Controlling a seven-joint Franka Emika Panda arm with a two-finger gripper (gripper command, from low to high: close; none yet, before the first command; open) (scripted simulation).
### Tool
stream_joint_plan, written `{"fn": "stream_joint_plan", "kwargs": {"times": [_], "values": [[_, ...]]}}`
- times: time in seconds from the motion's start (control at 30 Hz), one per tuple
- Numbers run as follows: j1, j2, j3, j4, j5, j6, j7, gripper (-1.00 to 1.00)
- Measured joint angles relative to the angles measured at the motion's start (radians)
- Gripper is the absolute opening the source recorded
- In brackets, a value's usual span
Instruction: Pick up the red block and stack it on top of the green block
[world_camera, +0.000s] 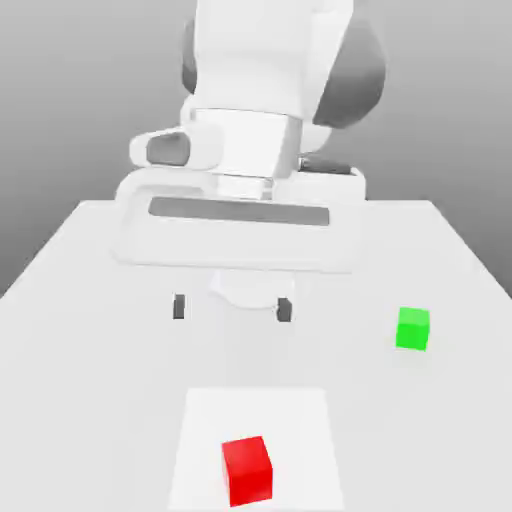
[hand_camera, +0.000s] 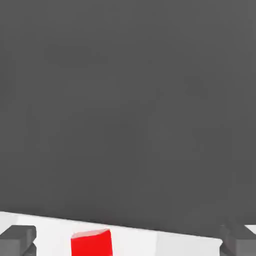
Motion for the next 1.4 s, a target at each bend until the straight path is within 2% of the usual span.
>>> {"fn": "stream_joint_plan", "kwargs": {"times": [0.2, 0.37, 0.4, 0.63, 0.8, 1.1, 1.4], "values": [[-0.017, 0.209, 0.022, -0.046, 0.079, 0.091, -0.117, 0.0], [-0.017, 0.389, 0.02, -0.029, 0.079, 0.231, -0.126, 0.0], [-0.015, 0.413, 0.018, -0.026, 0.077, 0.251, -0.124, -1.0], [-0.017, 0.413, 0.019, -0.026, 0.075, 0.251, -0.123, -1.0], [-0.023, 0.256, 0.034, -0.051, 0.095, 0.119, -0.13, -1.0], [0.193, 0.0, 0.175, -0.16, 0.268, -0.002, 0.335, -1.0], [0.334, -0.196, 0.356, -0.29, 0.411, -0.058, 0.867, -1.0]]}}
